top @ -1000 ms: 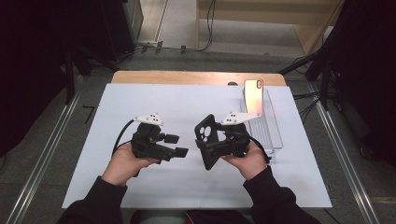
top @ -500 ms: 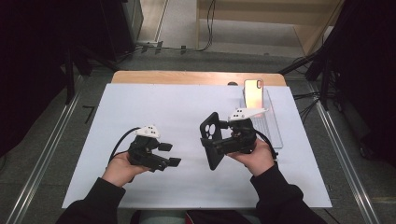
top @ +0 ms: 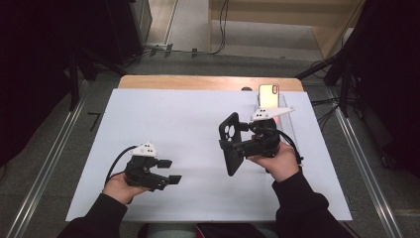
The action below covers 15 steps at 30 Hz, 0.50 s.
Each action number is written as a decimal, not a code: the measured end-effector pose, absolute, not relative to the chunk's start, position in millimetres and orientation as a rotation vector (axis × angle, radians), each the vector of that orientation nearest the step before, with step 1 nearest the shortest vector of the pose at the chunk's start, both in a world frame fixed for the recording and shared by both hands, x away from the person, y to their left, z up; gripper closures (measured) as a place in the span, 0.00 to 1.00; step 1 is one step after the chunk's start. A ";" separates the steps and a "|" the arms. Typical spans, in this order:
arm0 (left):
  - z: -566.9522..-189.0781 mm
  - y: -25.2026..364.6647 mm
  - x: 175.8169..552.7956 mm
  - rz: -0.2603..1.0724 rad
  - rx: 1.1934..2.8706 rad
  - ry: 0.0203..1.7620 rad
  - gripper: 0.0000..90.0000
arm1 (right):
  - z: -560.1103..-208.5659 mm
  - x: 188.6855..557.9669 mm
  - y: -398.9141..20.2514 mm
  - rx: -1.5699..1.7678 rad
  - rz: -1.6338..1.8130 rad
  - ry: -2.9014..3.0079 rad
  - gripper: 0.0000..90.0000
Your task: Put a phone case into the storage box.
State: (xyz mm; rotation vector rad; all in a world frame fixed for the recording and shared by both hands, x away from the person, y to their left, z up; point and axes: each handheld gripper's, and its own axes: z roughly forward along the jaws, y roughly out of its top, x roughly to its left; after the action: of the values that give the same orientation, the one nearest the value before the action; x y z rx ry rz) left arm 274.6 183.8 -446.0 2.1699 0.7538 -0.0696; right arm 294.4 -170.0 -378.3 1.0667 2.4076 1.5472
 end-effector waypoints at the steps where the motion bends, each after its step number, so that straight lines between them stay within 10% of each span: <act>1: -446.9 184.6 273.7 -0.073 2.164 0.762 0.32 | -377.0 294.6 -170.7 1.069 1.543 2.405 0.13; 15: -447.3 196.9 267.5 -0.066 2.133 0.847 0.32 | -359.1 300.5 -188.3 1.213 1.528 2.225 0.13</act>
State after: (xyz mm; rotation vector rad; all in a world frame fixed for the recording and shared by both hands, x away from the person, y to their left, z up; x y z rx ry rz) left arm 267.5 196.9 -447.3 2.1328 0.8468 -0.0657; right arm 300.5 -188.3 -359.1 1.2135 2.2251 1.5280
